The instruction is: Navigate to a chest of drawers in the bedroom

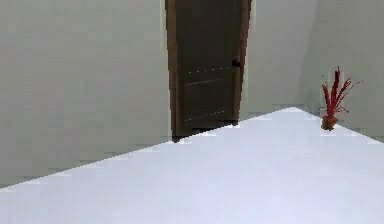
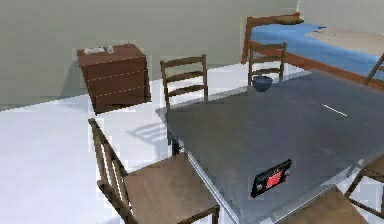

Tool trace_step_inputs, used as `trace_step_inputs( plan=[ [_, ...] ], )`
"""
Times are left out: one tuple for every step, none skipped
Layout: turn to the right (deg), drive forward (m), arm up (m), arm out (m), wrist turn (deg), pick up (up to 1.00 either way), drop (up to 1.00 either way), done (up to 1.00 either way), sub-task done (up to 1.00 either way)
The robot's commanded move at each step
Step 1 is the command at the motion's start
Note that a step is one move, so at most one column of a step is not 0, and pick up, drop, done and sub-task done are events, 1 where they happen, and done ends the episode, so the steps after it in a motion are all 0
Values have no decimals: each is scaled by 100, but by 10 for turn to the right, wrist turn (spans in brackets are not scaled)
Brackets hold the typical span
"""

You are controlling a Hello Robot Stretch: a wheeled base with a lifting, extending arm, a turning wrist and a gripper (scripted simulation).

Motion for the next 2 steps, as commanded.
trace_step_inputs(
  plan=[
    [60, 0, 0, 0, 0, 0, 0, 0, 0],
    [0, 55, 0, 0, 0, 0, 0, 0, 0]
  ],
)
